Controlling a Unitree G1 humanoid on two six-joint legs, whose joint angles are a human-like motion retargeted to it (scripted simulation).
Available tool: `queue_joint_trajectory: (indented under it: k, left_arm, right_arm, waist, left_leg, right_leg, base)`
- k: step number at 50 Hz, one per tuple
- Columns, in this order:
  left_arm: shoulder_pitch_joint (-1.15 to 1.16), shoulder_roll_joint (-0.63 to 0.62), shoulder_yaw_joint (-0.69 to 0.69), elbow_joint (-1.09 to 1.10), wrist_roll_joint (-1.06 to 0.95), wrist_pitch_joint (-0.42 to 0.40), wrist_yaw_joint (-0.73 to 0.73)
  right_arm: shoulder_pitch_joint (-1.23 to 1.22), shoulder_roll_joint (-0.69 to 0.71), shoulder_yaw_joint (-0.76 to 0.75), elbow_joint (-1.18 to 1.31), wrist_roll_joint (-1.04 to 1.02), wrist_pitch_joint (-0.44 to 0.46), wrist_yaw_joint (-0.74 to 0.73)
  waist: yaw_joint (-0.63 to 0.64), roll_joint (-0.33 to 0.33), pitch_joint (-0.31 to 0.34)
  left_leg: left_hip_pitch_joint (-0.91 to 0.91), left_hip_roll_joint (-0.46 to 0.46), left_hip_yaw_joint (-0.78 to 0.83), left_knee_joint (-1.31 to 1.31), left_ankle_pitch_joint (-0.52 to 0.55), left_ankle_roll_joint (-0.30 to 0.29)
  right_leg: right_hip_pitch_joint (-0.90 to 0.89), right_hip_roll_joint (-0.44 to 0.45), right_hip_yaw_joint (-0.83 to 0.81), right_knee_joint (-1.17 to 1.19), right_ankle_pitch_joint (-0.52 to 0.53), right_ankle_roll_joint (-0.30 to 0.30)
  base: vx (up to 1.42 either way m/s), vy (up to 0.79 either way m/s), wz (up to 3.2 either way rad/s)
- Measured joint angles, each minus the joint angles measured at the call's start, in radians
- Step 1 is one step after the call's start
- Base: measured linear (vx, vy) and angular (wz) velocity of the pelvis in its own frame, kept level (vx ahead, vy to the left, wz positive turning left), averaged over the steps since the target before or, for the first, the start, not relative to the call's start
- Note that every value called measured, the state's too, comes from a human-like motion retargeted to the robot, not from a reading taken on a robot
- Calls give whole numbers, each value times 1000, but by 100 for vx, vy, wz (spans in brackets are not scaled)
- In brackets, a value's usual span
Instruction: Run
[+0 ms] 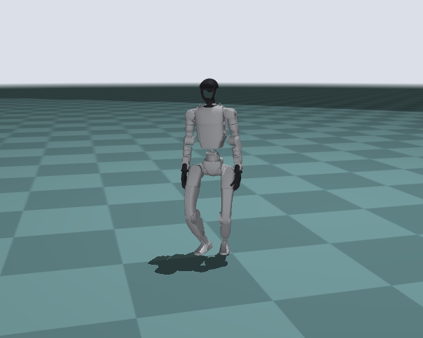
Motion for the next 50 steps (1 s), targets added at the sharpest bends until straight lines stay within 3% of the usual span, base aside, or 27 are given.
queue_joint_trajectory:
  k: [11,30,50]
  left_arm:
    - [-9,-8,5,8,20,4,-2]
    - [34,-2,-52,-41,88,13,-82]
    - [29,12,-23,-88,121,6,-94]
  right_arm:
    - [-20,4,-3,9,-27,7,8]
    - [6,-30,-20,-44,-38,12,34]
    - [19,-39,-52,-69,-76,19,46]
  waist:
    - [49,51,9]
    - [-33,26,-21]
    - [54,35,-52]
  left_leg:
    - [-91,107,1,140,-45,26]
    - [-4,-46,6,-78,41,11]
    - [-32,-29,-14,-34,20,13]
  right_leg:
    - [35,86,-31,-62,21,-22]
    - [-18,-15,60,44,86,49]
    - [3,10,43,-4,70,44]
  base:
    - [5,-3,1]
    - [2,4,40]
    - [0,1,3]
